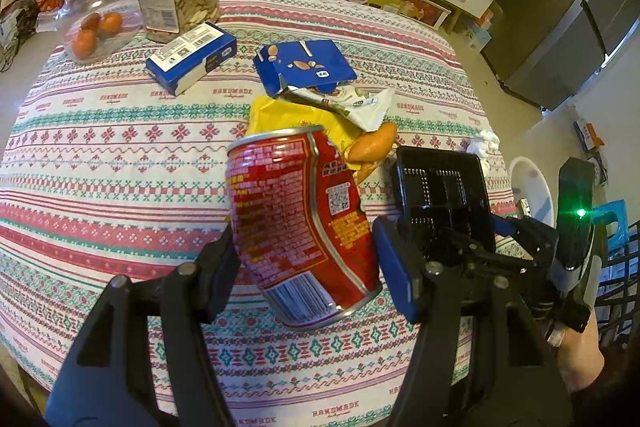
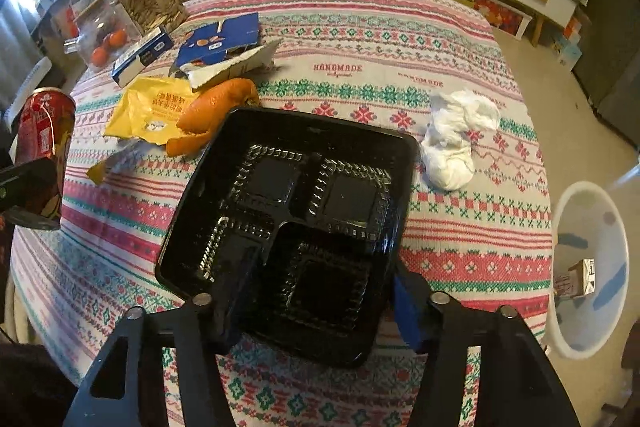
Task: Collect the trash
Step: 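Carry black tray with right tool while left carries crushed can to bin, then drop black tray from right tool while left drops crushed can into bin, then move both tools back to table, right tool over the white tissue, then grasp white tissue with right tool while left grasps orange sweet potato, then carry orange sweet potato with left tool while right carries tissue to bin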
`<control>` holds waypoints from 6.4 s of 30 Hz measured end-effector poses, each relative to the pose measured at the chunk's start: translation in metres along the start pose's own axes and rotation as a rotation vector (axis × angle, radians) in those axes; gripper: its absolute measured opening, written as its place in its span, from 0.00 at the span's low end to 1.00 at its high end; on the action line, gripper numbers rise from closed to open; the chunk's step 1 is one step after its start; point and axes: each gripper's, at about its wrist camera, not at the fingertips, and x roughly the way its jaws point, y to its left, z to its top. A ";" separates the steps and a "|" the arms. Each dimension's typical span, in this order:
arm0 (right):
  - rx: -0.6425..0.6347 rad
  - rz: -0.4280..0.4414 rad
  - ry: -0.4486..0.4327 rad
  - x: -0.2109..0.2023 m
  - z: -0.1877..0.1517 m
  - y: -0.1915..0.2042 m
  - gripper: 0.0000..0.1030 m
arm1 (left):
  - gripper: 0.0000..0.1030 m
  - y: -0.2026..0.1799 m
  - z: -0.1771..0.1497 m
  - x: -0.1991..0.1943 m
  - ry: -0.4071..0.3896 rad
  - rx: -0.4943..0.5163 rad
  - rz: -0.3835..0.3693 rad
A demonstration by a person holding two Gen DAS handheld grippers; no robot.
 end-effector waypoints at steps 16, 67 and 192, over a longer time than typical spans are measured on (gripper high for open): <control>0.076 -0.038 -0.125 -0.055 0.011 -0.051 0.57 | 0.63 -0.039 0.007 -0.009 -0.077 0.107 -0.002; 0.509 -0.119 -0.148 -0.115 -0.095 -0.283 0.69 | 0.63 -0.296 -0.016 0.089 -0.033 0.339 -0.266; 0.137 -0.077 -0.149 -0.079 -0.004 -0.128 0.27 | 0.10 -0.107 0.041 0.063 0.000 0.196 -0.051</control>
